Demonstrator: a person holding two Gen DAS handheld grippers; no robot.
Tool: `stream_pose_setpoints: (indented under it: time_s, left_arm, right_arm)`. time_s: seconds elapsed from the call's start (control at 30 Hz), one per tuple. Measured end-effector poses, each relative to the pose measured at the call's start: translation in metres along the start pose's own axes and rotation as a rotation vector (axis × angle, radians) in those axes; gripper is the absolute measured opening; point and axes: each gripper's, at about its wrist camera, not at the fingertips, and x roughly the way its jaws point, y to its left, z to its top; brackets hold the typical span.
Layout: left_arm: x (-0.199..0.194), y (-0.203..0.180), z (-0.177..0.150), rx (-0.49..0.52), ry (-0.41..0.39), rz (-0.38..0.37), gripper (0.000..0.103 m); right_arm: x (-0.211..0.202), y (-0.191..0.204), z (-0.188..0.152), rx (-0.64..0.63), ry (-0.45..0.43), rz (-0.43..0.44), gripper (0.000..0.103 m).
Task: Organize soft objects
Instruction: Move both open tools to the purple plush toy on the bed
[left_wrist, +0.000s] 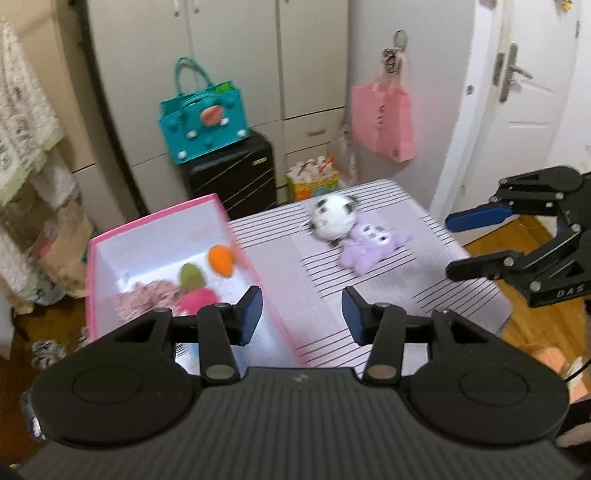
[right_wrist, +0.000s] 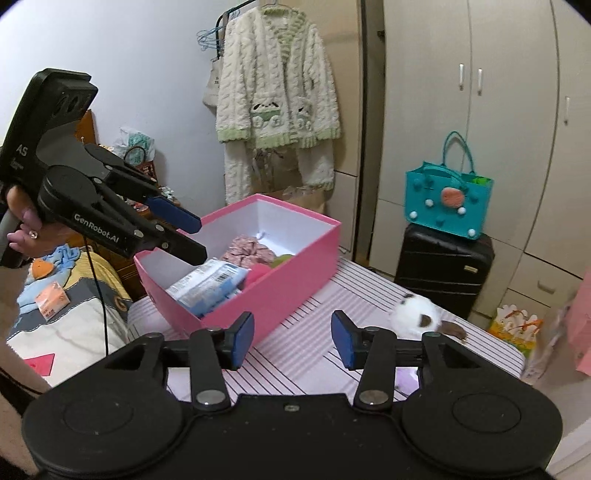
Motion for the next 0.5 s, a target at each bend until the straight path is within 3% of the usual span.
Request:
stream_pose_setpoints:
  time_s: [0.23,0.5]
  left_arm:
    - [0.022,-0.035,0.012,0.046,-0.093,-0.061,0.052]
    - [0.065,-0.061,0.020,0.022,-0.080,-0.110,0.054]
  right_arm:
    - [-0.011,-0.028,-0.015,0.015,0.004,-0.027,0.062]
    - [-0.003,-0.060,-0.036,0.030,0.012,-0.030,0.072]
